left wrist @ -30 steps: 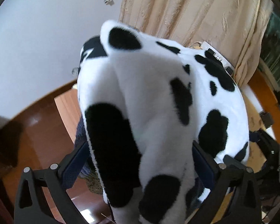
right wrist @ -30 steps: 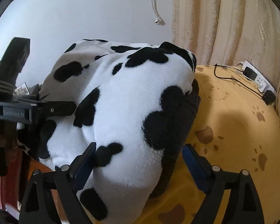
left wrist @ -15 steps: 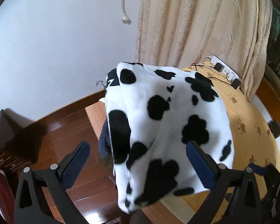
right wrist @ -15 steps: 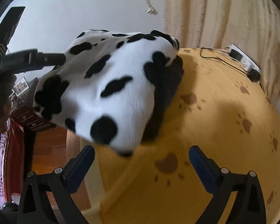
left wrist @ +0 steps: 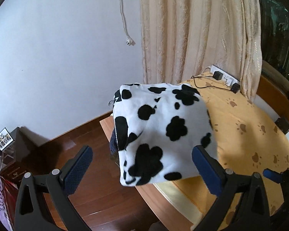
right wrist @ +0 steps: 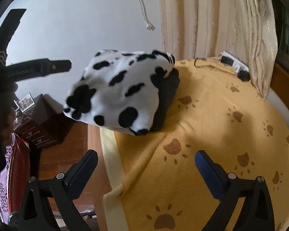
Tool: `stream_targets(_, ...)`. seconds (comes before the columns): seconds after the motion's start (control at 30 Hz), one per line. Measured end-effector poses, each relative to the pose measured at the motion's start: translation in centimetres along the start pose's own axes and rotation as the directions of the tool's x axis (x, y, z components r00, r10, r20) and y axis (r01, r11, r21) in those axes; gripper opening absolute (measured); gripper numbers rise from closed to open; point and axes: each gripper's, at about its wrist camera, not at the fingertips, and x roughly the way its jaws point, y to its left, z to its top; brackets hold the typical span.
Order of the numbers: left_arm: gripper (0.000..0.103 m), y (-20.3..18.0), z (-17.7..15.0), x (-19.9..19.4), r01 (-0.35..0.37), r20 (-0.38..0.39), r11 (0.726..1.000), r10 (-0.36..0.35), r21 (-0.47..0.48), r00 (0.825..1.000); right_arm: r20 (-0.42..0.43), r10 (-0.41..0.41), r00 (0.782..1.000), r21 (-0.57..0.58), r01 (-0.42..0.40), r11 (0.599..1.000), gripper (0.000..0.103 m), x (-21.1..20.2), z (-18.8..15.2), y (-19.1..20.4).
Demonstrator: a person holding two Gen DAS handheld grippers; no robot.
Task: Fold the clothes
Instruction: 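Open both grippers and withdraw from the placed fleece stack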
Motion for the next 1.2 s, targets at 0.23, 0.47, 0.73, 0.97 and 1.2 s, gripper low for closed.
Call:
stream_targets(0.23,0.103,0.3,-0.4,-2.7,-0.044,0.029,0.999,0.044,0.0,0.999,0.071,0.018,0.997,-0.061,-0.014,0.998,0.102,-3.1,0.9,2.4)
stream_targets(0.47,0.103,1.7,-0.3,-4.5,-0.094,0.058,0.995,0.097,-0.041,0.994,0.095,-0.007,0.995,-0.11,0.017,0.994,0.102,-4.0,2.1,4.1)
stream_targets(0.73,0.103,3.5,-0.1,-4.4,-0.096,0.031,0.989,0.1,-0.109,0.995,0.093,0.007,0.996,-0.115,0.004,0.993,0.102,-3.8,2.6,4.3)
stream_targets(0.97,0.103,3.3,-0.3,-4.2,-0.104,0.021,0.989,0.107,-0.102,0.994,0.071,0.022,0.997,-0.122,-0.013,0.992,0.102,-3.2,2.4,4.6)
stream_targets(1.2,0.103,3.8,-0.3,-4.1,-0.117,0.009,0.986,0.119,-0.119,0.993,0.07,0.018,0.997,-0.12,-0.009,0.993,0.102,-3.1,2.3,4.6)
